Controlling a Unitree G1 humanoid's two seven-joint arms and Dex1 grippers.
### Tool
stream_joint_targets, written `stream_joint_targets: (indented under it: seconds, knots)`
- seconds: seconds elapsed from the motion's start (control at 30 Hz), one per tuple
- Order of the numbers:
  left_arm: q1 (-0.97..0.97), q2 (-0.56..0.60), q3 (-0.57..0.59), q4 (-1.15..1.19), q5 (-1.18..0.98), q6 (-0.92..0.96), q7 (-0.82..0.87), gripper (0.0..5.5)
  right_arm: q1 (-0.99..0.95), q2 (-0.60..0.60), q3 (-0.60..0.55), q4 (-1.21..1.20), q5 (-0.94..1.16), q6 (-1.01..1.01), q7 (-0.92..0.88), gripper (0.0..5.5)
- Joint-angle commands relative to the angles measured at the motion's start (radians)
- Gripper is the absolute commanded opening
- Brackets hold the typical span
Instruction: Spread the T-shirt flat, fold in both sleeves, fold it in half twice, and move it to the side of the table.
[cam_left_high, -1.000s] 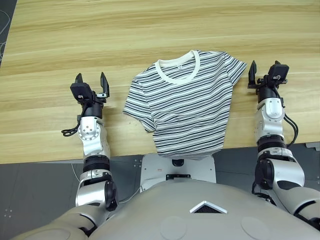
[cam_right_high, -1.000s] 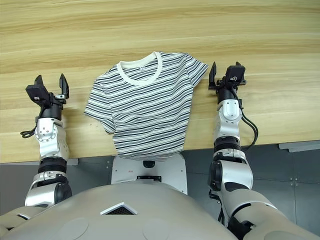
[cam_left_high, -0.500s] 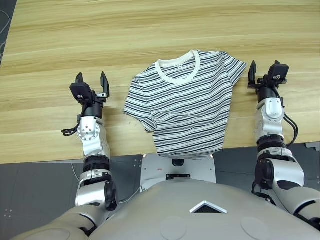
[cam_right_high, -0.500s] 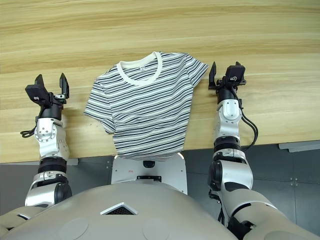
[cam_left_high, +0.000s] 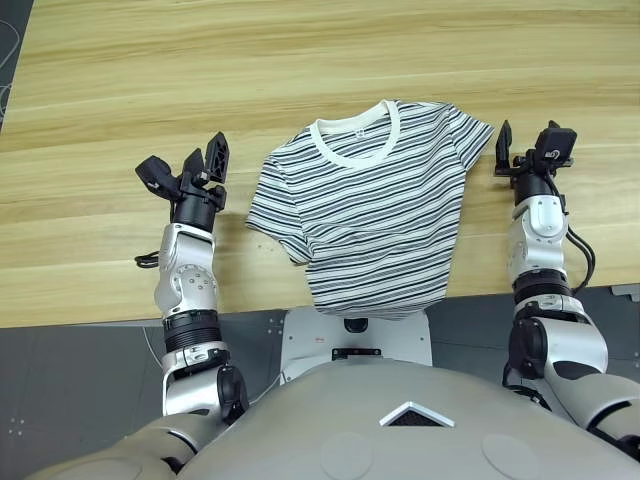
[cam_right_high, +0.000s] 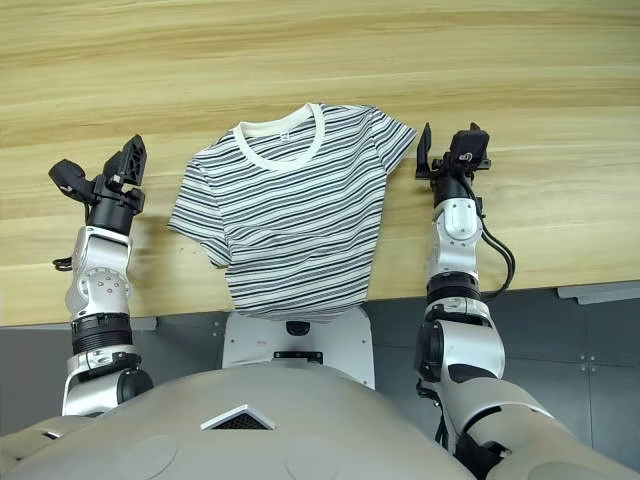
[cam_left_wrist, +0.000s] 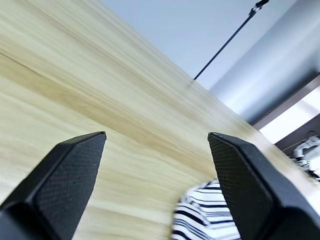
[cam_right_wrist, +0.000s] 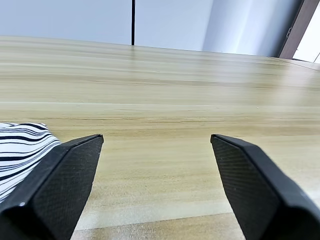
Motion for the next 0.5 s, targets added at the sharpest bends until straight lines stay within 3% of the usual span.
stream_joint_targets:
  seconds: [0.03, 0.5]
  knots:
    - [0.050, 0.014, -0.023, -0.127, -0.010, 0.152, 0.069, 3.80, -0.007, 0.010, 0.006, -0.017, -0.006, -0.001, -0.007, 3.98]
    - [0.066, 0.011, -0.133, -0.033, 0.154, 0.221, -0.001, 3.80, 0.008, 0.029, 0.022, -0.057, -0.019, -0.002, -0.031, 3.98]
